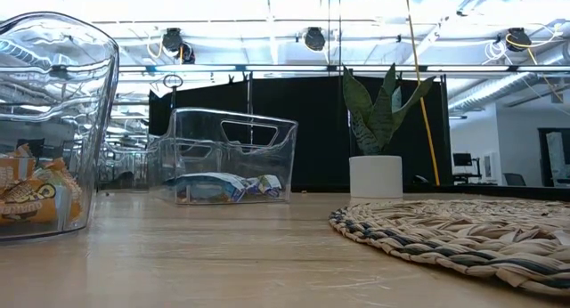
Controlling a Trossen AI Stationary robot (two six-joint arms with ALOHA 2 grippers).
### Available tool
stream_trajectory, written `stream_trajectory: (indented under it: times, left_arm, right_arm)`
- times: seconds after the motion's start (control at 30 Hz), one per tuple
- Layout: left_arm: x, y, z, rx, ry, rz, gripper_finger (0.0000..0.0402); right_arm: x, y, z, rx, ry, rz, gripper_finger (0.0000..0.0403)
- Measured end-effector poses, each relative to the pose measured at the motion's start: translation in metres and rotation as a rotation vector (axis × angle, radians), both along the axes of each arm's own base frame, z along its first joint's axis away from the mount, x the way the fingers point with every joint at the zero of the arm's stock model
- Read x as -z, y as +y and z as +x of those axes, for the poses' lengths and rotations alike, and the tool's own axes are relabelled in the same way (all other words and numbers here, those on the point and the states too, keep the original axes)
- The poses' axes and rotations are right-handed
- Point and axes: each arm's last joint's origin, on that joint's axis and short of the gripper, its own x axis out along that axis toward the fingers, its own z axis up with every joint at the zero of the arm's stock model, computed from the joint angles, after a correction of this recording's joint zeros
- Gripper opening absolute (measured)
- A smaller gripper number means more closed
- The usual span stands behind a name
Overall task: Pick and place Granola Bars by type
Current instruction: Put the red granola bar into the top transparent bin
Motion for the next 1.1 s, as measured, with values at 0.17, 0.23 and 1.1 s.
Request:
stream_trajectory:
  times: [0.17, 0.23, 1.1]
  left_arm:
    - [0.002, 0.023, -0.001, -0.137, 0.248, 0.056, 0.0013]
    - [0.009, 0.041, -0.005, -0.222, 0.358, 0.054, 0.0013]
    - [0.163, 0.293, -0.101, -0.691, 0.698, -0.509, 0.0013]
  right_arm:
    - [-0.013, -0.004, -0.042, 0.046, 0.023, 0.126, 0.0190]
    - [-0.015, -0.001, -0.054, -0.016, 0.043, 0.224, 0.0200]
    - [0.120, 0.092, -0.069, -0.369, 0.322, 0.702, 0.0182]
